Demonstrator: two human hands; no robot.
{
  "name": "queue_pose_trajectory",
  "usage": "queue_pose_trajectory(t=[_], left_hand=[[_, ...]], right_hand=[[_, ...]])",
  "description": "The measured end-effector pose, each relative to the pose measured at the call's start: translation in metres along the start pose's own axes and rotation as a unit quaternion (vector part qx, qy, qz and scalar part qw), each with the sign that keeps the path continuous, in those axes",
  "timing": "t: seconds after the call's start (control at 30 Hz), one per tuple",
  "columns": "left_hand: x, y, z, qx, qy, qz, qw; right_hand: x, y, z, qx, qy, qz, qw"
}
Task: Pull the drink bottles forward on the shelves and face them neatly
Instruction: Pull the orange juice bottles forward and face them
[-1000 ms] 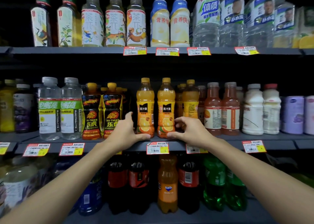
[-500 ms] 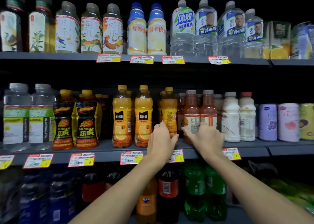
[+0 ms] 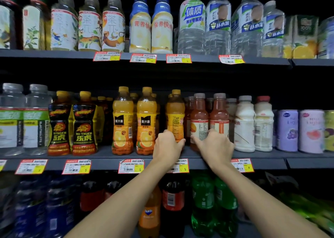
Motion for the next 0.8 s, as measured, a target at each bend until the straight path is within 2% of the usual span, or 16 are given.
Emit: queue_pose_trajectory(t=[0.17,0.4,0.5,0.6,0.7,0.8], left_hand=[[-0.003,0.005,-0.011,0.0,-0.024,0.027,0.999],[-0.005,-0.006,-0.032,-0.055,-0.111,0.052,0.991],[-0.011,-0.007,-0.038,-0.045,-0.081,0.095,0.991],[-0.016,-0.008,-0.041,-0.013,-0.05,0.115,0.992],[-0.017,-0.009,-0.04,-0.009,-0.053,0.118,0.992],[-0.018,-0.008,-0.038,-0.044,-0.037,0.132,0.99]], right_hand=[[0.0,0.001,0.001,0.007,0.004,0.002,1.0],[0.002,0.004,0.002,0.021,-0.015,0.004,1.0],[0.0,0.006,0.001,0.04,-0.013,0.017,0.999],[-0.002,0.007,-0.004,0.126,-0.02,0.01,0.992],[-0.009,0.001,-0.009,0.249,-0.082,-0.094,0.961],[-0.015,-0.009,-0.007,0.289,-0.231,-0.186,0.91]])
Point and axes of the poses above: each hand's wrist, its own x-axis towards the middle knuckle, its own z-axis out of the palm, y = z × x, the point moved 4 cm from there along x, towards the middle knuckle, and after that the axes turned 13 degrees about z, right-handed, at the moved point
